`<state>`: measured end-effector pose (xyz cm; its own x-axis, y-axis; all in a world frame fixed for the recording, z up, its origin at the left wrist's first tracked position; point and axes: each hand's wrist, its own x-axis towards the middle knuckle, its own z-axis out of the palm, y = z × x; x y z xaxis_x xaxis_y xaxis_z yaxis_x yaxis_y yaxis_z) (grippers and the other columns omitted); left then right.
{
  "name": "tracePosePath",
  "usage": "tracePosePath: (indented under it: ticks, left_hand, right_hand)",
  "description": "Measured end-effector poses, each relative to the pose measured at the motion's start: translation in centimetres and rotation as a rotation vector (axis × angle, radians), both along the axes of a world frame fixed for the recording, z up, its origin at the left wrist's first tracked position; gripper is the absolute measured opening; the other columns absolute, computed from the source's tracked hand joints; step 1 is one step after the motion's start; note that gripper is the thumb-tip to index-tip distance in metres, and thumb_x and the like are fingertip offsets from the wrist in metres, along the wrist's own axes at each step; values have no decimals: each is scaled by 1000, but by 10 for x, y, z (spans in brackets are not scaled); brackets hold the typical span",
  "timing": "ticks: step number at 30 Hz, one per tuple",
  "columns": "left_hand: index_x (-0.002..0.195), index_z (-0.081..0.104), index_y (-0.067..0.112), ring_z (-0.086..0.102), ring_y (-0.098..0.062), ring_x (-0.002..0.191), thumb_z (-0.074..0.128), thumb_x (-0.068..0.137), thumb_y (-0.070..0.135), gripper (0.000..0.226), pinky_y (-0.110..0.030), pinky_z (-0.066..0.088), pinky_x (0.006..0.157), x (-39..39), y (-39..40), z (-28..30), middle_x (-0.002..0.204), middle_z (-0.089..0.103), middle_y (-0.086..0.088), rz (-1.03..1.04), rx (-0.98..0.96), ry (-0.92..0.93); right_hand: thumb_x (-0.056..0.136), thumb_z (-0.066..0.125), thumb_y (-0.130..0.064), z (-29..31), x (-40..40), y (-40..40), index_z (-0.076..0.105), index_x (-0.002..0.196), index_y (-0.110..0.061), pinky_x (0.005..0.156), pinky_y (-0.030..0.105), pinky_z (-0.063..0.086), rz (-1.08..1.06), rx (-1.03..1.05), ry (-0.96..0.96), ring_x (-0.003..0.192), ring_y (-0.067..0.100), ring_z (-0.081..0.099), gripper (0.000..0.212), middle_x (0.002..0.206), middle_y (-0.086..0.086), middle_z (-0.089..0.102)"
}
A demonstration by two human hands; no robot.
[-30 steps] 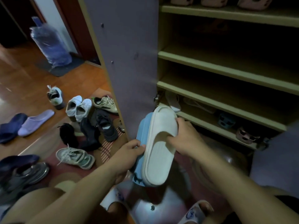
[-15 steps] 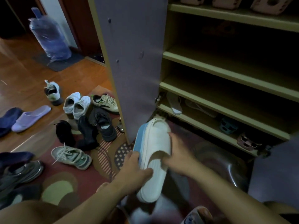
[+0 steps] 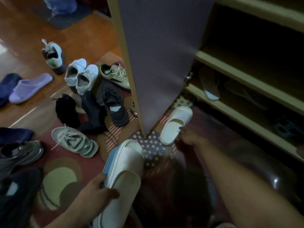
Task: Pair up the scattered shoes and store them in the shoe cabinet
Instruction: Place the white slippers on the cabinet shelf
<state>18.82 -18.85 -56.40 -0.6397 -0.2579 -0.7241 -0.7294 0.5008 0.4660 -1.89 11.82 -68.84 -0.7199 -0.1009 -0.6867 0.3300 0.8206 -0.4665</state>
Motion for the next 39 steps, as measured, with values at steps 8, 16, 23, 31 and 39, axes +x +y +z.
tracePosePath:
  ticks: [8, 16, 23, 31, 39]
  left_hand:
    - [84, 66, 48, 66, 2, 69, 76, 47, 43, 39, -28, 48, 70, -13, -7, -11, 80, 72, 17, -23, 103, -63]
    - [100, 74, 19, 74, -24, 89, 86, 66, 19, 36, -47, 56, 85, -20, 56, 31, 93, 77, -4, -20, 403, 87]
    - [120, 67, 7, 66, -48, 106, 62, 77, 6, 44, -61, 49, 98, -5, 124, 96, 117, 69, -26, 304, 917, 158]
    - [128, 65, 2, 58, -53, 118, 55, 86, 27, 50, -65, 47, 98, 3, 142, 141, 135, 58, -29, 338, 1268, 105]
    - [138, 56, 5, 55, -51, 124, 62, 81, 16, 58, -67, 36, 109, 9, 161, 149, 134, 59, -28, 216, 1300, 215]
  right_hand:
    - [97, 53, -13, -33, -25, 6, 52, 137, 2, 105, 35, 39, -349, 96, 138, 130, 36, 50, 43, 143, 23, 50]
    - [91, 54, -5, 153, 52, 124, 70, 113, -3, 88, 33, 44, -307, 174, 582, 114, 38, 58, 27, 122, 18, 63]
    - [89, 69, -26, 305, 128, 152, 59, 134, -11, 88, 25, 38, -633, 138, 1077, 104, 12, 50, 48, 128, 2, 53]
    - [91, 67, -19, 367, 190, 121, 54, 135, -15, 92, 17, 33, -652, 11, 1221, 107, 0, 39, 45, 129, -8, 43]
    - [90, 55, -18, 345, 197, 82, 40, 136, -18, 87, 32, 53, -476, 307, 1286, 115, 18, 48, 48, 134, 0, 32]
